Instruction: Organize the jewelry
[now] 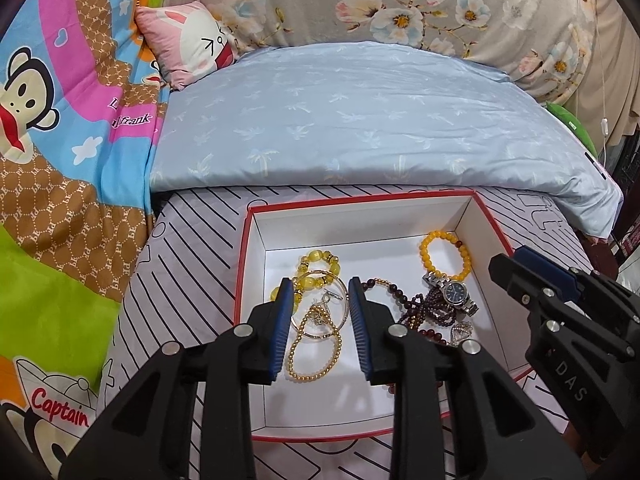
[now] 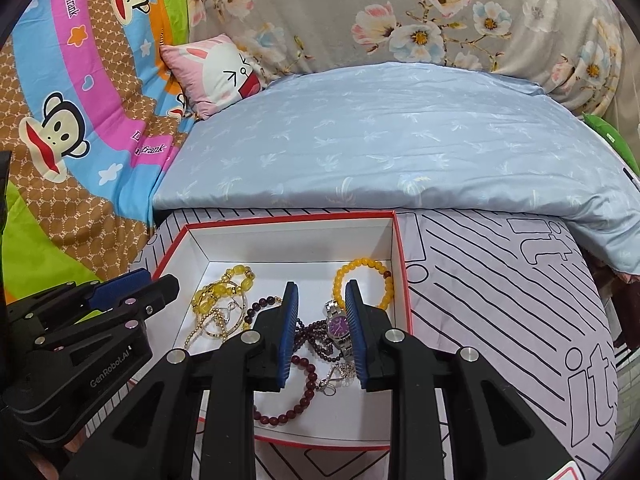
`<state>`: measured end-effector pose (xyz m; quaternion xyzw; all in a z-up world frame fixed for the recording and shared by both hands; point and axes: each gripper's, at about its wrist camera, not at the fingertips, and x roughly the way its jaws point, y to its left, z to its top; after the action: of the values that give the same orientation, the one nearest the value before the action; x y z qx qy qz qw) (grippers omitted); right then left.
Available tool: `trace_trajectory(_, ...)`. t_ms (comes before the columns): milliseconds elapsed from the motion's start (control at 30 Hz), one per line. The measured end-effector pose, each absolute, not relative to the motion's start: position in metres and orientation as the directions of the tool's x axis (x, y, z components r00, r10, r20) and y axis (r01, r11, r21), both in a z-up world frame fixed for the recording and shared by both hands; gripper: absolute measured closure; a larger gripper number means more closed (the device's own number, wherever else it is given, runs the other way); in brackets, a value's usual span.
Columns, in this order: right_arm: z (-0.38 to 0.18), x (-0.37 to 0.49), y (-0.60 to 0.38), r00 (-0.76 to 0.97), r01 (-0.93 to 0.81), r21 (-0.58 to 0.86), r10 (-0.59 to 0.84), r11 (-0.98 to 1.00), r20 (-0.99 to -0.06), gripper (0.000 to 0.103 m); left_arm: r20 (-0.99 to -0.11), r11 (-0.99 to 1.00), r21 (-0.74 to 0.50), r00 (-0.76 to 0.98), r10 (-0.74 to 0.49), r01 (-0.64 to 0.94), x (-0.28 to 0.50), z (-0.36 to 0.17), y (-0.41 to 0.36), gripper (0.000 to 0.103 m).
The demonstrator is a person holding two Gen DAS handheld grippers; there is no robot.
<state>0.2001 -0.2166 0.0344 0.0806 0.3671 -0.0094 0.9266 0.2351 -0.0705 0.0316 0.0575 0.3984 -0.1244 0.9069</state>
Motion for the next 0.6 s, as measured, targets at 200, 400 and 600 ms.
trace_trajectory(200,0.036,0.191,-0.219,0.732,0.094,0.134,0.023,0.986,-0.681,0.066,-0.73,0.966,0.016,0.663,-0.165,0.257,0.233,0.034,-0.067,0.069)
trace_trajectory(400,0.037,0.176,-0.223,0.723,0.11,0.132,0.012,0.985,-0.691,0.06,-0.722,0.97,0.019,0.675,-0.154,0.242,0.228,0.035,-0.066,0.063)
trace_trajectory(600,0.041,0.16,-0.219,0.727,0.123,0.123,-0.005,0.985,-0.686,0.043,-0.706,0.973,0.041,0.696,-0.132,0.225,0.215,0.034,-0.066,0.044)
